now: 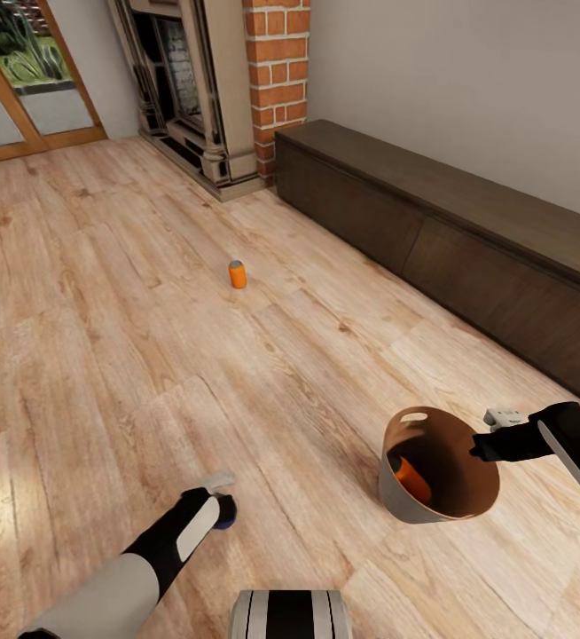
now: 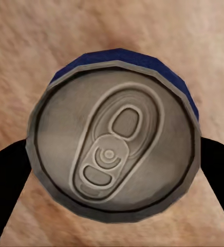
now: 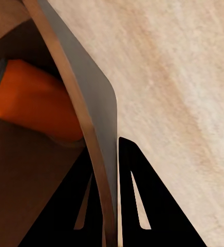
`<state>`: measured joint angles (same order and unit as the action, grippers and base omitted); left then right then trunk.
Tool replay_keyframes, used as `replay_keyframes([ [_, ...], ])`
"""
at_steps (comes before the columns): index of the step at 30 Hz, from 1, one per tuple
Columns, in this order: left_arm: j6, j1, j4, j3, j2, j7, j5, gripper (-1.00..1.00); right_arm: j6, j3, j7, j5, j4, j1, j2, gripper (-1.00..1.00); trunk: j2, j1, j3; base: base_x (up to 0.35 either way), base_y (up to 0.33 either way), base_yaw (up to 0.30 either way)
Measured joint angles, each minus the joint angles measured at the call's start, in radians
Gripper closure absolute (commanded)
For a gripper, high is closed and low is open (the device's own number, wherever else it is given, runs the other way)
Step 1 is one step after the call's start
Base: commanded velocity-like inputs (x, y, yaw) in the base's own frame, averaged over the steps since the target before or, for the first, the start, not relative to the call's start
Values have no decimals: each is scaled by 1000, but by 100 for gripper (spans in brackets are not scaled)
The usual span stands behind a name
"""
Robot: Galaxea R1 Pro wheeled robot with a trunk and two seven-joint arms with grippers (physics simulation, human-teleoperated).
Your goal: Put the three can of soda from the living room inside the tash can in the kitchen.
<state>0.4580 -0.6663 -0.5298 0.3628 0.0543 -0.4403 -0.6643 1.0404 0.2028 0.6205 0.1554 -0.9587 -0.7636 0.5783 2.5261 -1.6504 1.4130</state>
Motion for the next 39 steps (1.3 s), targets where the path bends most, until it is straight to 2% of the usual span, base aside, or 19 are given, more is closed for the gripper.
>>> replay_keyframes([
  [7, -3, 0, 1, 5, 0, 7, -3, 100, 0, 0, 0, -1, 0, 0, 0, 100, 0, 0, 0, 0, 0, 0],
  [13, -4, 8, -34, 9, 7, 7, -5, 100, 0, 0, -1, -1, 0, 0, -1, 100, 0, 0, 0, 0, 0, 0],
  [18, 12, 64, -191, 7, -1, -1, -4, 100, 0, 1, -1, -2, 1, 0, -2, 100, 0, 0, 0, 0, 0, 0],
  [22, 65, 90, -290, 4, -1, -2, -6, 100, 0, 1, -2, -7, 2, 0, -7, 100, 0, 0, 0, 0, 0, 0],
  [25, 97, 138, -427, 4, -1, -6, 3, 100, 0, 2, -6, -7, 4, 0, -11, 100, 0, 1, -4, 0, 0, 0],
  [30, 180, 166, -651, 7, 6, -77, -6, 100, 0, 3, -15, -8, 17, -1, -21, 100, -1, 3, -23, 0, 0, 0],
  [34, 265, 161, -852, 1, 14, -97, -14, 100, -1, -3, -100, -12, 20, -3, -80, 100, -2, 5, -39, 0, 0, 0],
  [36, 289, 159, -937, 1, 30, -98, -20, 100, 0, -3, -134, -7, 20, -3, -112, 100, -3, 5, -46, 0, 0, 0],
  [38, 310, 159, -1003, 4, 45, -99, -53, 100, 3, -2, -177, 5, 20, -3, -144, 100, -3, 6, -54, 0, 0, 0],
  [39, 317, 159, -1020, 4, 48, -99, -63, 100, 5, -2, -187, 12, 20, -3, -150, 100, -3, 7, -58, 0, 0, 0],
])
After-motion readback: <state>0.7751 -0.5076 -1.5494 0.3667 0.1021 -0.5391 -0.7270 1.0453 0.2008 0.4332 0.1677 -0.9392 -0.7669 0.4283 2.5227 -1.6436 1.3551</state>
